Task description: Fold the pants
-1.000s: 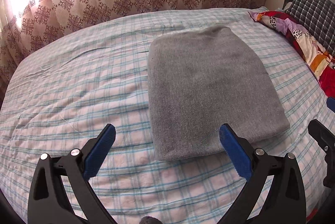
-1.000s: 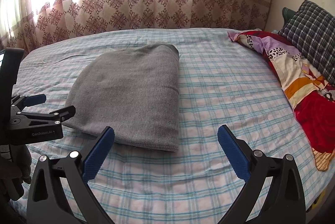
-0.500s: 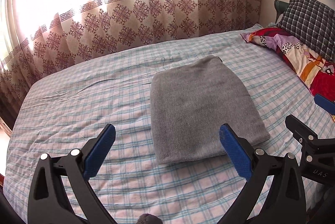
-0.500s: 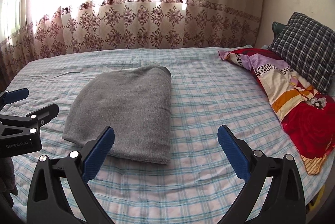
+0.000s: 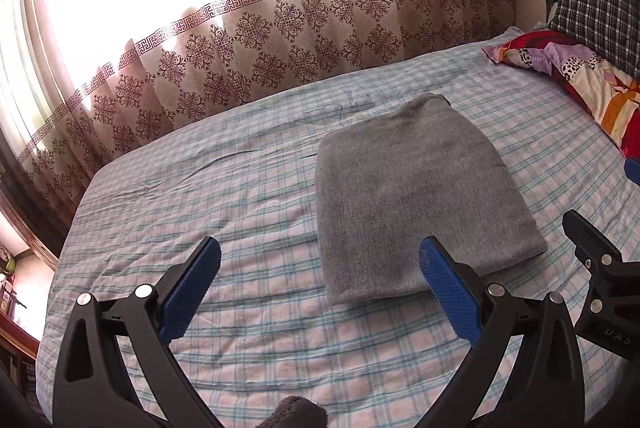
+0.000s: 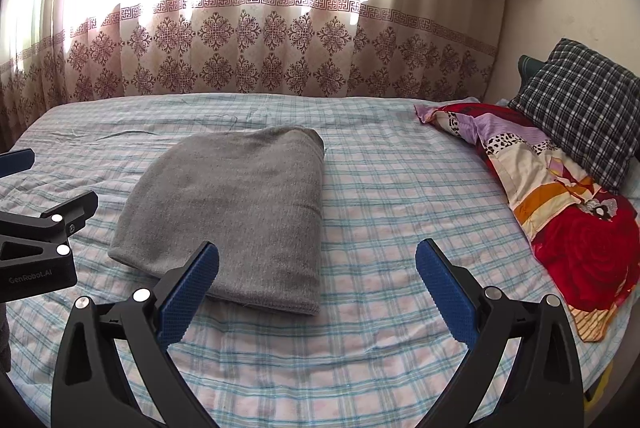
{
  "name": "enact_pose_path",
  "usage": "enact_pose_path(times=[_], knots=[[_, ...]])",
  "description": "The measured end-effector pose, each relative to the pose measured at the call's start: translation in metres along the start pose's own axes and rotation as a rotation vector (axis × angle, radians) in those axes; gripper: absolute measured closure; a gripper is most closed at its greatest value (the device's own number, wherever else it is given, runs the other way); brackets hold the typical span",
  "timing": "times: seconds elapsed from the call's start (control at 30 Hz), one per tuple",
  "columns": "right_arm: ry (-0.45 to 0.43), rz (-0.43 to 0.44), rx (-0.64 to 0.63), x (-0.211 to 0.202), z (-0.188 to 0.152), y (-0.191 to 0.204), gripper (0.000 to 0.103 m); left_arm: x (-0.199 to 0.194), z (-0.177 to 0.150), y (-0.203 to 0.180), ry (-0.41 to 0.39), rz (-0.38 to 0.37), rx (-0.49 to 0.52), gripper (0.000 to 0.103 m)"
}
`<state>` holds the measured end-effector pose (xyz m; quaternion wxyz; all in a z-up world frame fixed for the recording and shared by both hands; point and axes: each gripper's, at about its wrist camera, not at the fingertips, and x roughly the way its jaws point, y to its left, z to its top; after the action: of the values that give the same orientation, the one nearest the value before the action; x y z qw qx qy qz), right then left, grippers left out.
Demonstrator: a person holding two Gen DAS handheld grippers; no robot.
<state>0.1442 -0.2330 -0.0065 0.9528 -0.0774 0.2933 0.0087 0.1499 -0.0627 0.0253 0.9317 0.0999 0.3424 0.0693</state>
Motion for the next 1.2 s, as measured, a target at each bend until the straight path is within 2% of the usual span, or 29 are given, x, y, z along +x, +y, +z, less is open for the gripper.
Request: enact_pose_path(times=[1.2], knots=[[0.025, -0.001, -0.013, 0.009, -0.005, 0.005, 0.005, 0.02, -0.005, -0.017, 0.05, -0.007, 0.056, 0.002]])
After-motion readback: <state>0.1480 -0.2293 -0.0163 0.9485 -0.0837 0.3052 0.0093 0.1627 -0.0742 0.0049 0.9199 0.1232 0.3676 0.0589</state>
